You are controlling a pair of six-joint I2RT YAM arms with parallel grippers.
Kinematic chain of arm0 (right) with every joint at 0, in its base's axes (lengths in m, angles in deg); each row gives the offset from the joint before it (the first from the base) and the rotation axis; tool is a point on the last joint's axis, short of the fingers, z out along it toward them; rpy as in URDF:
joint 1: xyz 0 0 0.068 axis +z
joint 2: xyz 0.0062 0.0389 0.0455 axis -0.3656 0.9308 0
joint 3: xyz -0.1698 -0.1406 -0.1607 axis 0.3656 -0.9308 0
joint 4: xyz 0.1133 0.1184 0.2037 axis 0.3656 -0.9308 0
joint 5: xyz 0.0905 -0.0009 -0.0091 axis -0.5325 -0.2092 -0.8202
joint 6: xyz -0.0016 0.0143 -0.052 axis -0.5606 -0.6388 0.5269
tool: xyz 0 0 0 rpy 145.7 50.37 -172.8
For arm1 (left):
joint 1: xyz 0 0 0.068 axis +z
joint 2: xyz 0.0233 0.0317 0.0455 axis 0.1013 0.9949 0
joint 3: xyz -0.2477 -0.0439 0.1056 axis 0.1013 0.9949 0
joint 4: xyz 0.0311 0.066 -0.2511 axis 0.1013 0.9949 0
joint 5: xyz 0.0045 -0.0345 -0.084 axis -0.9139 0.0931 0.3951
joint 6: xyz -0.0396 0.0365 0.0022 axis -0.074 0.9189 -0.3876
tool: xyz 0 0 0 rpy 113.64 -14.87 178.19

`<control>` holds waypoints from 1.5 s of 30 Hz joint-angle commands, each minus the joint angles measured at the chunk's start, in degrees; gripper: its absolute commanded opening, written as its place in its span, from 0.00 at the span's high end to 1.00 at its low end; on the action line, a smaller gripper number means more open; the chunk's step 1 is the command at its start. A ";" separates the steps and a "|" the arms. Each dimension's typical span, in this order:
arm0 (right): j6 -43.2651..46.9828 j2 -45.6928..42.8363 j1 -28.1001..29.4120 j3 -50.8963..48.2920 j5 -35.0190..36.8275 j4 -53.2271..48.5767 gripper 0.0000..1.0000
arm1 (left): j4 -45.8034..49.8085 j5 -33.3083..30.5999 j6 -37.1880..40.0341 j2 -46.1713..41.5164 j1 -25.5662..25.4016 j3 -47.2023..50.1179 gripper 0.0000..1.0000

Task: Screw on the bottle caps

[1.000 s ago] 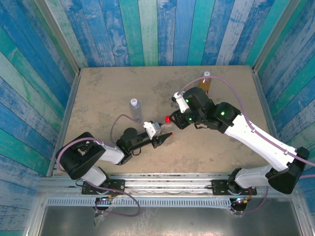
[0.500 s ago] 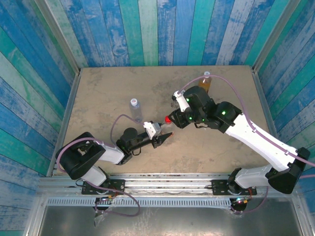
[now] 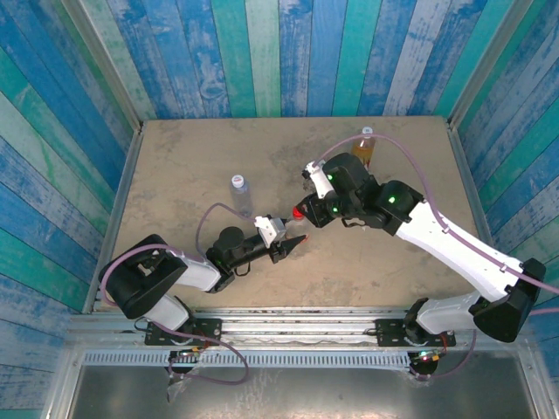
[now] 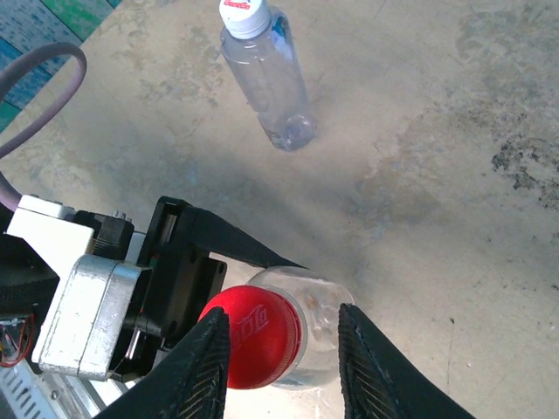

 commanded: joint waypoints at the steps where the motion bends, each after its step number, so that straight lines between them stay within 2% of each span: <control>1: -0.47 -0.69 -0.15 -1.62 -0.58 -1.12 0.65 | 11.03 -0.21 -0.70 2.98 -0.23 1.82 0.46; 26: -1.71 -1.42 -0.57 -0.95 2.66 -3.58 0.70 | 11.44 -0.28 -0.70 2.55 -0.18 1.85 0.47; 36: -0.91 -0.51 -0.52 3.71 -1.65 -1.94 0.66 | 11.07 -0.31 -0.62 3.02 -0.25 1.71 0.47; 45: -1.34 0.36 -0.80 -0.91 0.58 -1.72 0.69 | 10.95 -0.20 -0.56 3.22 -0.19 1.71 0.47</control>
